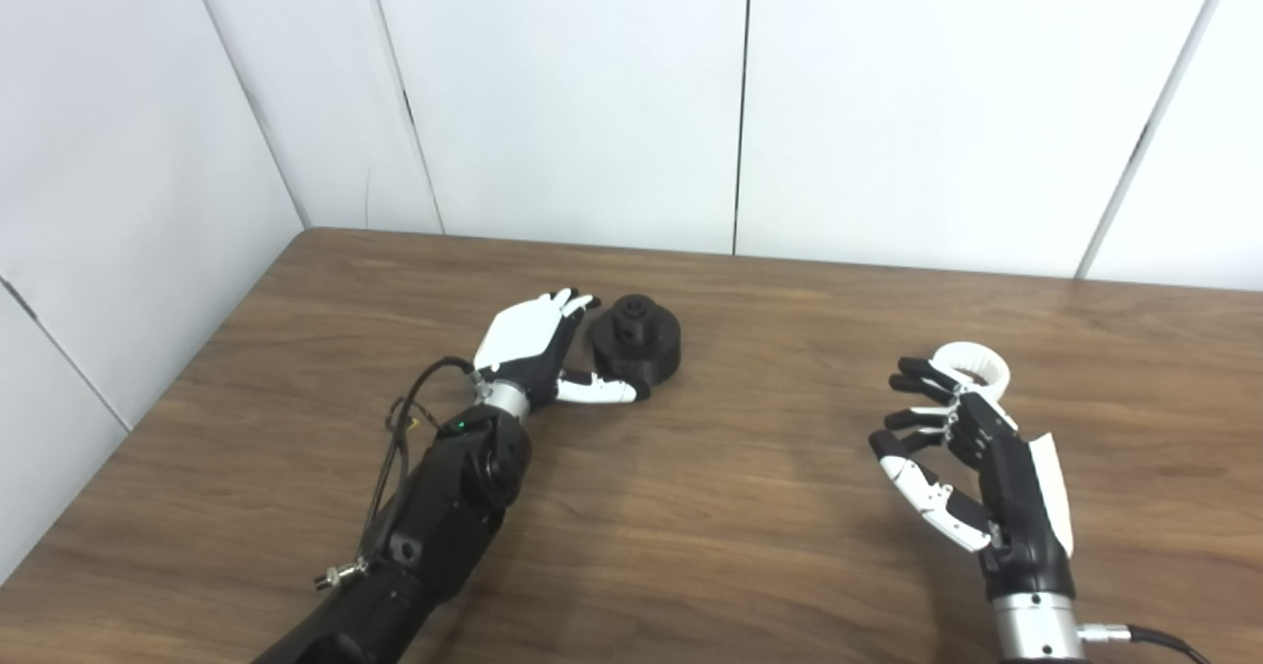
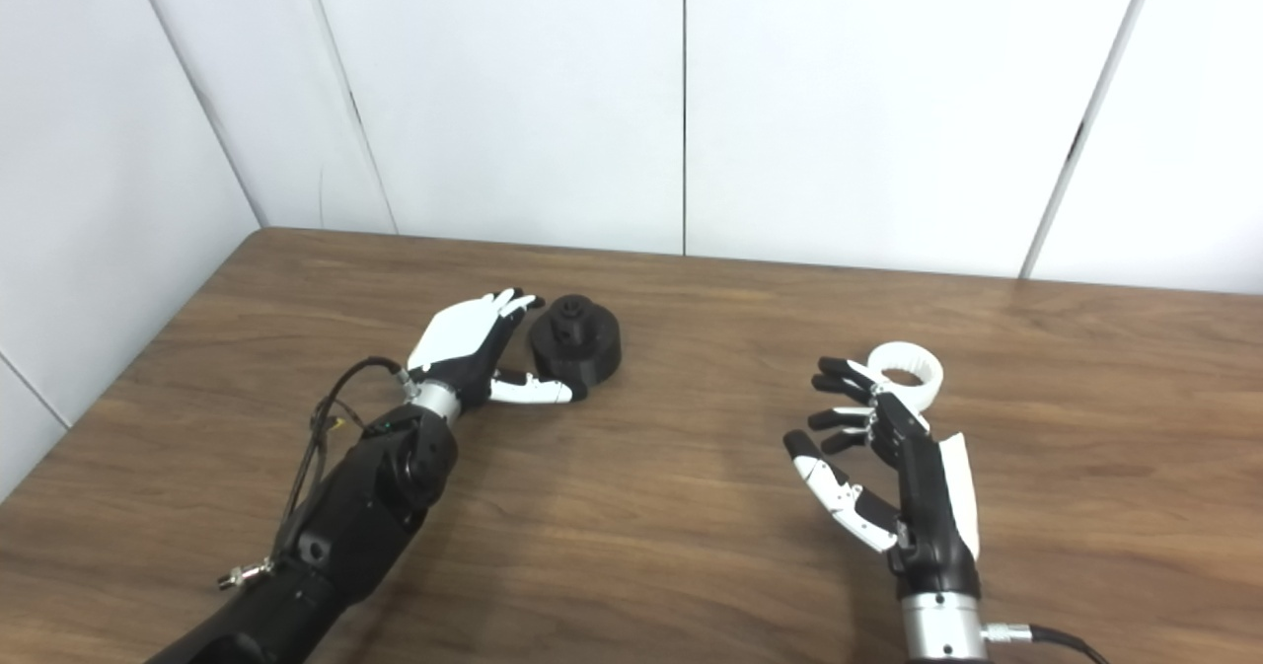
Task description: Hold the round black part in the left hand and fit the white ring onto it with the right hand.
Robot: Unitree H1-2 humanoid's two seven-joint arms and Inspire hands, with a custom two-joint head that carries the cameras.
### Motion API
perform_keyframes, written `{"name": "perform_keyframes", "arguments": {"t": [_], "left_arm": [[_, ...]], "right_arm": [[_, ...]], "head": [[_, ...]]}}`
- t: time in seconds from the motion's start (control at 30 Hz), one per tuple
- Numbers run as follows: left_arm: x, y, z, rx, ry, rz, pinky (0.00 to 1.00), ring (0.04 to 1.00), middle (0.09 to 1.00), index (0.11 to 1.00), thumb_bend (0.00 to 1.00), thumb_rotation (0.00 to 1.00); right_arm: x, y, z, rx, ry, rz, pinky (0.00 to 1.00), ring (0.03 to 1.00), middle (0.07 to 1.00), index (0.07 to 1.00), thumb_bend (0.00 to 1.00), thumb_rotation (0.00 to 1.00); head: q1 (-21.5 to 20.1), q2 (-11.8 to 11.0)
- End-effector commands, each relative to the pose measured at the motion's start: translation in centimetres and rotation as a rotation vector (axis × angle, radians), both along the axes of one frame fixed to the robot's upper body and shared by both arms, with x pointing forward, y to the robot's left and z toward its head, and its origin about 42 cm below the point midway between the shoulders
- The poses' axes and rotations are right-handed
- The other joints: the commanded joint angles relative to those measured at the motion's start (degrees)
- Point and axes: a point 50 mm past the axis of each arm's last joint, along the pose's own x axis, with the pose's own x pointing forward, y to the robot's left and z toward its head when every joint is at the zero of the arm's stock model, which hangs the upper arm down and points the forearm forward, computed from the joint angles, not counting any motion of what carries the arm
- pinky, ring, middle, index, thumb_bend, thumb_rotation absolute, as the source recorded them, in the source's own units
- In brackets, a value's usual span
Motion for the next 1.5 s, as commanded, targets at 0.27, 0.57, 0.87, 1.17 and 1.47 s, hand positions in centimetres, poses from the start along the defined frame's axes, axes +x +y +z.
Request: {"name": "perform_keyframes", "arguments": {"t": [0.27, 0.57, 0.87, 1.17, 1.47], "left_arm": [[1.92, -0.44, 2.98, -0.007, -0.097, -0.023, 0.97, 1.0, 0.996, 0.903, 1.0, 0.61], [2.06, -0.87, 2.92, -0.059, -0.105, -0.038, 0.97, 1.0, 0.986, 0.867, 0.98, 0.58], [2.14, -1.15, 2.64, -0.103, -0.121, -0.053, 0.95, 0.996, 0.975, 0.845, 0.96, 0.56], [2.07, -1.29, 2.5, -0.145, -0.152, -0.056, 0.92, 0.964, 0.951, 0.796, 0.92, 0.5], [2.09, -1.19, 2.18, -0.203, -0.165, -0.045, 0.95, 0.945, 0.928, 0.714, 0.82, 0.39]], "right_arm": [[-0.51, -1.53, -0.97, -0.042, 0.022, -0.024, 0.48, 0.59, 0.723, 0.754, 0.55, 0.3], [-0.59, -1.65, -0.86, -0.044, 0.017, -0.02, 0.48, 0.591, 0.72, 0.754, 0.54, 0.27], [-0.69, -1.6, -0.84, -0.046, 0.021, -0.024, 0.47, 0.585, 0.716, 0.755, 0.54, 0.28], [-0.84, -1.53, -0.83, -0.045, 0.019, -0.025, 0.48, 0.591, 0.721, 0.756, 0.54, 0.29], [-0.96, -1.75, -1.07, -0.048, 0.027, -0.031, 0.47, 0.586, 0.717, 0.755, 0.54, 0.29]], "head": [[-0.32, 0.21], [-0.44, 0.48], [-0.52, 0.62], [-0.65, 0.71], [-0.34, 0.74]]}}
